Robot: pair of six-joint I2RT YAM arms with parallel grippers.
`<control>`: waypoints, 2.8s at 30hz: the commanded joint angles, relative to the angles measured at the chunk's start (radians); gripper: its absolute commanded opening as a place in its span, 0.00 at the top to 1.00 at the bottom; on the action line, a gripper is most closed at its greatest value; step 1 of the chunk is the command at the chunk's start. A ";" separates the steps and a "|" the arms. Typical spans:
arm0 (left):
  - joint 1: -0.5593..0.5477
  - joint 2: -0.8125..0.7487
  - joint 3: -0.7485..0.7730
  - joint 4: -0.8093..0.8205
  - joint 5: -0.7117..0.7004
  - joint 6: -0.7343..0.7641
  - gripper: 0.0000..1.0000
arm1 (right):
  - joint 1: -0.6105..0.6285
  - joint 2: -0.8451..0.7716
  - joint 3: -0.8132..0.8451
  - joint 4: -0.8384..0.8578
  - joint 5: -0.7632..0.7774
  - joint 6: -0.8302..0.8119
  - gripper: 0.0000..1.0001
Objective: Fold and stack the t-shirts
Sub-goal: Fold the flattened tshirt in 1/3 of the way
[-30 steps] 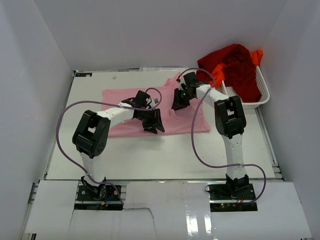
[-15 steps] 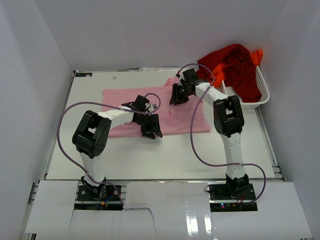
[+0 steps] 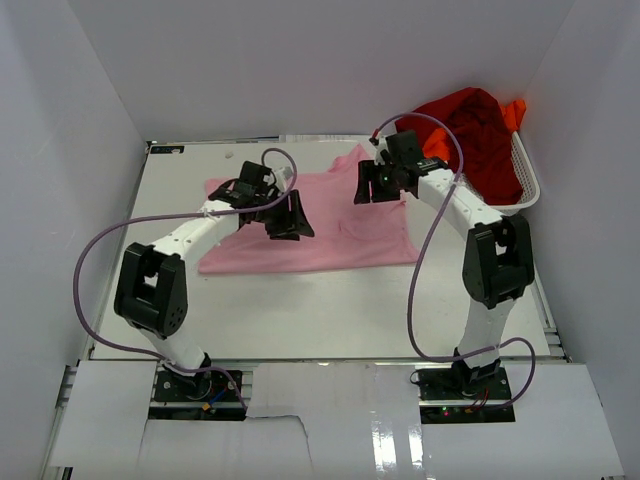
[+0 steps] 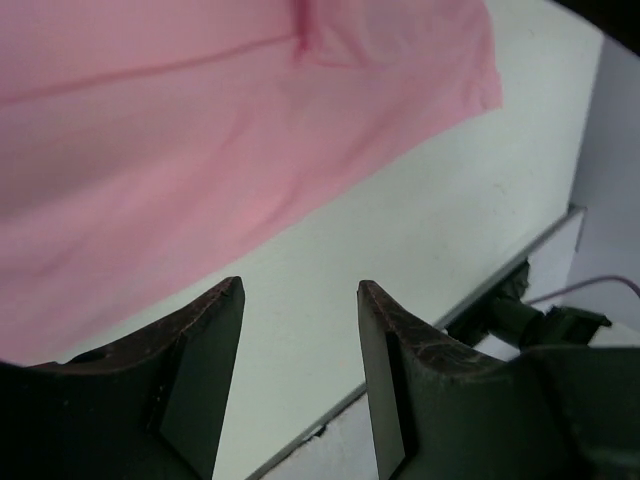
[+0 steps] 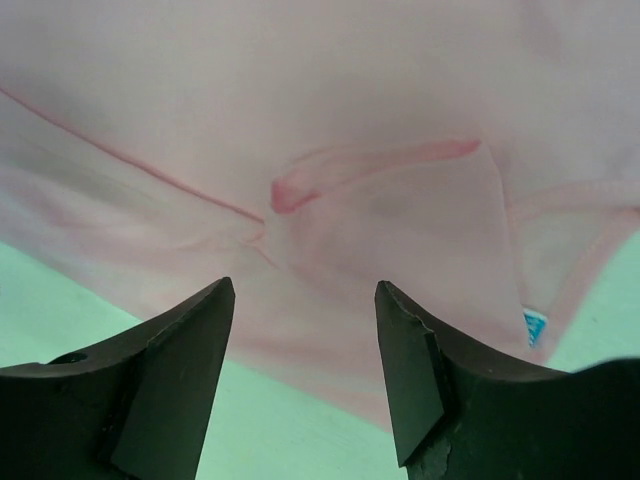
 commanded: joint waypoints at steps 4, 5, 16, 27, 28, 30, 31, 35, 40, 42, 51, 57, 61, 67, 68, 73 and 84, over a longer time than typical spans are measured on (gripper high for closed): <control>0.161 0.055 -0.008 -0.131 -0.267 0.177 0.34 | 0.044 -0.062 -0.150 -0.100 0.164 -0.057 0.30; 0.161 0.055 -0.009 -0.149 -0.317 0.182 0.28 | 0.053 -0.057 -0.170 -0.112 0.200 -0.061 0.29; 0.161 0.085 -0.048 -0.162 -0.563 0.192 0.15 | 0.078 -0.007 -0.231 -0.114 0.285 -0.071 0.25; 0.161 0.105 -0.120 -0.143 -0.594 0.188 0.15 | 0.077 0.027 -0.348 -0.087 0.313 -0.057 0.25; 0.161 0.108 -0.121 -0.145 -0.592 0.190 0.15 | 0.078 0.027 -0.357 -0.087 0.307 -0.056 0.25; 0.161 0.120 -0.124 -0.153 -0.579 0.193 0.15 | 0.077 0.024 -0.376 -0.089 0.297 -0.048 0.25; 0.161 0.123 -0.127 -0.160 -0.574 0.193 0.15 | 0.077 0.017 -0.388 -0.086 0.285 -0.045 0.25; 0.159 0.115 -0.167 -0.168 -0.508 0.164 0.16 | 0.077 -0.011 -0.470 -0.087 0.276 -0.031 0.25; 0.150 0.057 -0.215 -0.180 -0.422 0.113 0.16 | 0.077 -0.074 -0.572 -0.087 0.261 -0.011 0.25; 0.135 0.043 -0.225 -0.186 -0.405 0.092 0.16 | 0.077 -0.094 -0.619 -0.091 0.258 -0.002 0.25; 0.083 0.003 -0.299 -0.211 -0.370 0.027 0.16 | 0.078 -0.215 -0.744 -0.137 0.244 0.030 0.26; 0.081 -0.014 -0.264 -0.234 -0.399 0.023 0.16 | 0.078 -0.237 -0.684 -0.170 0.268 0.024 0.25; 0.083 -0.018 -0.164 -0.318 -0.439 0.038 0.15 | 0.077 -0.228 -0.557 -0.239 0.285 0.005 0.25; 0.155 -0.024 -0.008 -0.393 -0.450 0.081 0.15 | 0.077 -0.204 -0.347 -0.331 0.277 -0.015 0.25; 0.164 -0.024 0.012 -0.401 -0.454 0.093 0.15 | 0.077 -0.201 -0.324 -0.337 0.270 -0.015 0.25; 0.181 0.008 0.113 -0.421 -0.448 0.115 0.15 | 0.078 -0.169 -0.224 -0.324 0.172 -0.015 0.27; 0.159 0.083 0.216 -0.406 -0.416 0.119 0.15 | 0.112 -0.048 -0.172 -0.212 0.020 0.015 0.33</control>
